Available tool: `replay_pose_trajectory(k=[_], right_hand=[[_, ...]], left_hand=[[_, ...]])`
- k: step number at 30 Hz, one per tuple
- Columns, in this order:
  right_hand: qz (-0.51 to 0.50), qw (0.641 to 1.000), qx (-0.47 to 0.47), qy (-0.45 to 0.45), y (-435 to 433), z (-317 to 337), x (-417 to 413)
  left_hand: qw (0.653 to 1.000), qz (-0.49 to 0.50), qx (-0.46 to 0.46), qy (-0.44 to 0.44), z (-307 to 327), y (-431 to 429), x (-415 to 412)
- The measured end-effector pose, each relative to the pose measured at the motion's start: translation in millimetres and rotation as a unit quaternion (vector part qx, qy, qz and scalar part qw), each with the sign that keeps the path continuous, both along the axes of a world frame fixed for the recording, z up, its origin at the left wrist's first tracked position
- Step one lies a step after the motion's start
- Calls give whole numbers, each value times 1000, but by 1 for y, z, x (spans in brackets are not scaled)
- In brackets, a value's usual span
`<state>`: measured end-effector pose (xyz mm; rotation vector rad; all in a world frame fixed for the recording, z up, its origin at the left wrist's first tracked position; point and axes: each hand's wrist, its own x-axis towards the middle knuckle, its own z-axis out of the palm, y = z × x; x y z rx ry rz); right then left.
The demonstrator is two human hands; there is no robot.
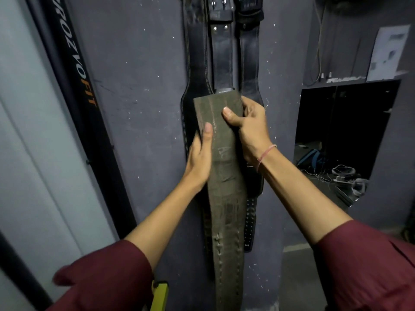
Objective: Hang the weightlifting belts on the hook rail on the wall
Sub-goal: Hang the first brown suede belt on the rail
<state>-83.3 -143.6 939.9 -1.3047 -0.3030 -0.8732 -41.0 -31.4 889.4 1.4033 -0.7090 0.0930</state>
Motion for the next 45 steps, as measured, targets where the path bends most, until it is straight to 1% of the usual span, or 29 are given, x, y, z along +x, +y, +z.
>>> replay_pose_trajectory(k=[2, 4, 6, 8, 9, 11, 13, 15, 16, 19, 22, 24, 26, 29, 31, 33, 35, 37, 39, 42, 43, 45], right_hand=[[8, 1000, -4, 11, 1, -8, -2], [13, 999, -21, 31, 4, -20, -6], [12, 998, -31, 51, 7, -34, -12], [20, 997, -32, 63, 8, -47, -18], [27, 997, -33, 65, 9, -53, -22], [42, 996, -26, 70, 11, -64, -30], [50, 995, -17, 80, 13, -78, -35], [50, 994, -9, 101, 12, -97, -40], [48, 992, -4, 114, 10, -108, -42], [42, 986, 6, 160, 1, -150, -46], [38, 975, 4, 221, 2, -188, -51], [46, 969, -12, 240, 8, -190, -49], [46, 976, -17, 211, 12, -165, -41], [21, 991, 10, 133, 14, -108, -24], [17, 994, 30, 105, 17, -94, -17], [19, 992, 30, 121, 20, -117, -18], [31, 984, 12, 177, 22, -159, -28], [39, 975, 8, 221, 24, -183, -34], [23, 980, 8, 196, 22, -165, -29], [39, 992, 17, 119, 17, -93, -15], [48, 991, 37, 115, 13, -69, -9], [43, 985, 68, 152, 7, -37, 4]], left_hand=[[995, -51, -47, 67, 18, 4, 0], [977, -90, -78, 175, 37, 6, 4], [955, -101, -40, 276, 51, 11, 9], [931, -91, 29, 352, 58, 16, 15], [920, -86, 58, 378, 59, 19, 18], [902, -80, 85, 415, 55, 22, 20], [893, -60, 95, 437, 49, 22, 17], [889, -48, 76, 449, 41, 18, 10], [896, -42, 56, 438, 37, 16, 8], [928, -20, -29, 371, 27, 8, 8], [944, 21, -68, 321, 19, 2, -1], [962, 22, -89, 258, 11, 0, -2], [979, 9, -106, 175, 4, 0, 0], [986, -9, -127, 111, 3, 1, 3], [985, -16, -147, 94, 6, 2, 4], [983, -24, -160, 84, 8, 5, 7], [984, -34, -161, 73, 5, 9, 8], [985, -38, -160, 60, 1, 9, 8], [985, -41, -163, 47, -1, 7, 7], [986, -45, -156, 26, -7, 3, 5], [986, -48, -156, 19, -10, 2, 4], [986, -51, -158, 15, -18, 2, 7]])
